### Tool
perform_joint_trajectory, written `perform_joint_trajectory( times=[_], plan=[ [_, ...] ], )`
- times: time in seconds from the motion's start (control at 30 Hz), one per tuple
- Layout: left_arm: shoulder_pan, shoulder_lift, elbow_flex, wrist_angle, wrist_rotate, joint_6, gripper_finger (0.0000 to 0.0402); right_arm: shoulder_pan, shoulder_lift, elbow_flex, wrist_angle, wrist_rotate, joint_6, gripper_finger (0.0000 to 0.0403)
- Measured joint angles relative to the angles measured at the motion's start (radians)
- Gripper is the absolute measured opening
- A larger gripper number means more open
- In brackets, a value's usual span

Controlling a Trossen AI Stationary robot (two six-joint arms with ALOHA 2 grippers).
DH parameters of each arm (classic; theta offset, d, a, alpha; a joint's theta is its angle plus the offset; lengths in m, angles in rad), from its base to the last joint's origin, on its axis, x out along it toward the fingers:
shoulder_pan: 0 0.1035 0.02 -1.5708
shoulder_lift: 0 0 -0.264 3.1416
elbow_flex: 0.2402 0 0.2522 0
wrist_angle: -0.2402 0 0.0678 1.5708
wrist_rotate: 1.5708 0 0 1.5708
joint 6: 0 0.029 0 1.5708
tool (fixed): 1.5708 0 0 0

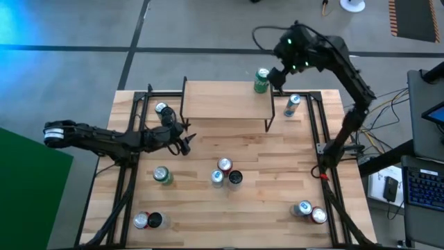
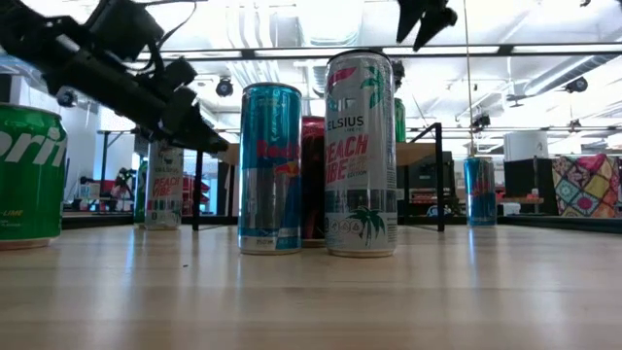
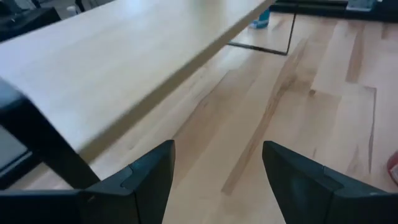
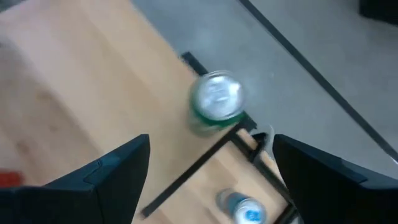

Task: Place canned beverage on shelf
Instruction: Put the top green soda can on the shelf on the shelf aligned with the other green soda can

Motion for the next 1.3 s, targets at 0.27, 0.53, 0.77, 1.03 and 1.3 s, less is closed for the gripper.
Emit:
perform_joint_trajectory(
  times=[0.27, 0.53, 0.77, 1.03, 1.3],
  plan=[
    [-0.083, 0.017, 0.159, -0.296, -0.005, -0.028, 0.0229, 0.252, -0.235, -0.406, 0.150, 0.130, 0.157, 0.0326],
    [-0.189, -0.004, 0.203, -0.423, -0.200, -0.050, 0.0229, 0.439, -0.412, -0.784, 0.238, 0.133, 0.339, 0.0326],
    [-0.133, -0.065, 0.490, -1.043, -0.416, -0.254, 0.0229, 0.475, -0.480, -0.956, 0.414, 0.134, 0.300, 0.0326],
    [0.102, -0.204, 0.520, -1.134, -0.198, -0.206, 0.0229, 0.475, -0.508, -1.054, 0.556, 0.134, 0.177, 0.0326],
    [0.520, -0.243, 0.514, -1.104, 0.000, -0.079, 0.0258, 0.473, -0.513, -1.063, 0.583, 0.134, 0.130, 0.0326]
  ],
)
